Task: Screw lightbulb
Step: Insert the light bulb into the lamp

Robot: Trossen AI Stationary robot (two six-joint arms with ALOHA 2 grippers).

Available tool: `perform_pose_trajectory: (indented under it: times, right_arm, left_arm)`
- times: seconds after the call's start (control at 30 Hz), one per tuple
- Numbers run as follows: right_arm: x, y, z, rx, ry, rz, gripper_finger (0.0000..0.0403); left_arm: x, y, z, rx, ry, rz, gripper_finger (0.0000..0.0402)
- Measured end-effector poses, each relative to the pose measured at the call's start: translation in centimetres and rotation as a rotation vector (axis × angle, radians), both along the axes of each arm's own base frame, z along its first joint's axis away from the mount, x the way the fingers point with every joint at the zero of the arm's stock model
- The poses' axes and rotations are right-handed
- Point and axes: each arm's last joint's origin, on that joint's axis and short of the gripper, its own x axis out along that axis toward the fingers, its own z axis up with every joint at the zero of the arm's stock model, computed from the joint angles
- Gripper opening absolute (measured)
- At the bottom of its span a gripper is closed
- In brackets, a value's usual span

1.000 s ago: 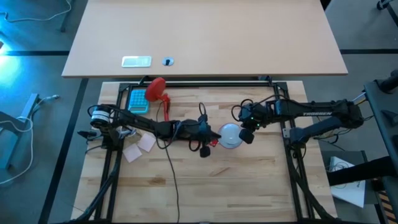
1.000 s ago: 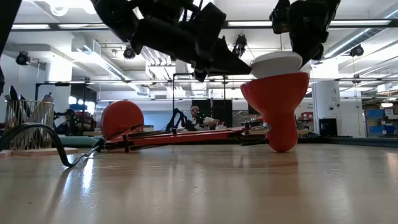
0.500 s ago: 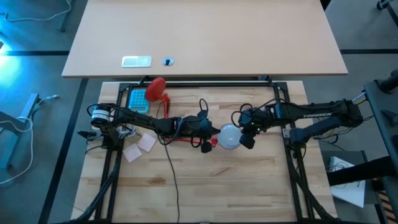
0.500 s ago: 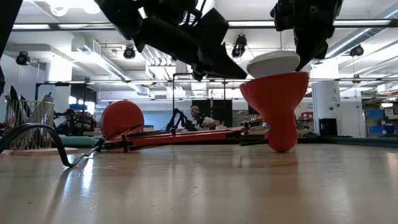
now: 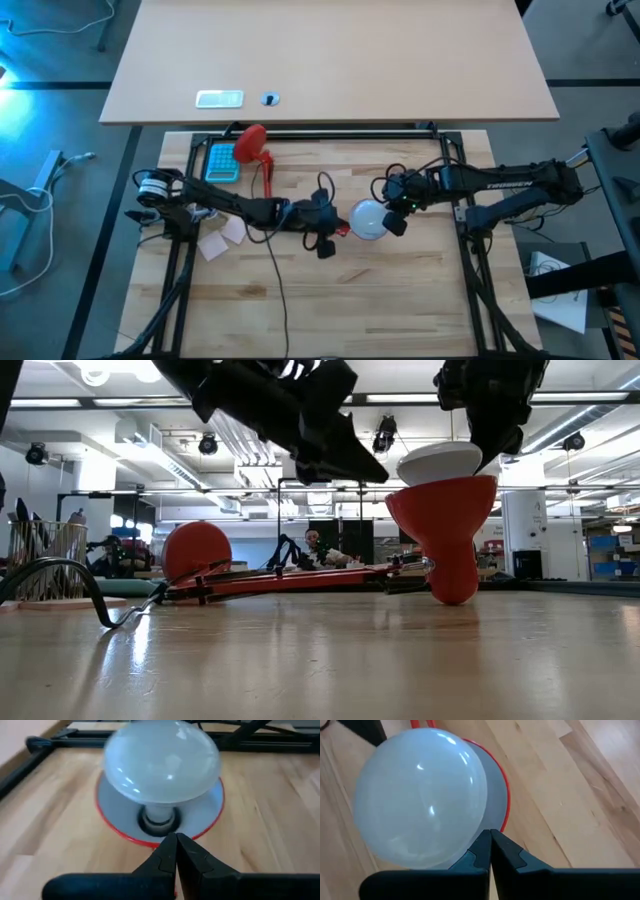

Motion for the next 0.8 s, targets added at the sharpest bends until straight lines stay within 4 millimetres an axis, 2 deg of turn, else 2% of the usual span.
perform_pose_trajectory:
  times: [0.23,0.57,0.8]
  right_arm:
    - [0.0,0.0,0.1,0.002,-0.008,-0.003,0.0000]
    - [0.0,0.2,0.0,0.058,-0.008,0.015,0.0000]
    - [-0.2,0.3,-0.1,0.085,0.016,-0.010,0.0000]
  left_arm:
    - [1.3,-1.5,-1.7,-0.063,-0.075,-0.008,0.0000]
    - [1.6,-0.4,-1.4,-0.084,-0.123,0.053,0.0000]
    - [1.7,1.3,-1.4,-0.100,-0.128,0.107,0.0000]
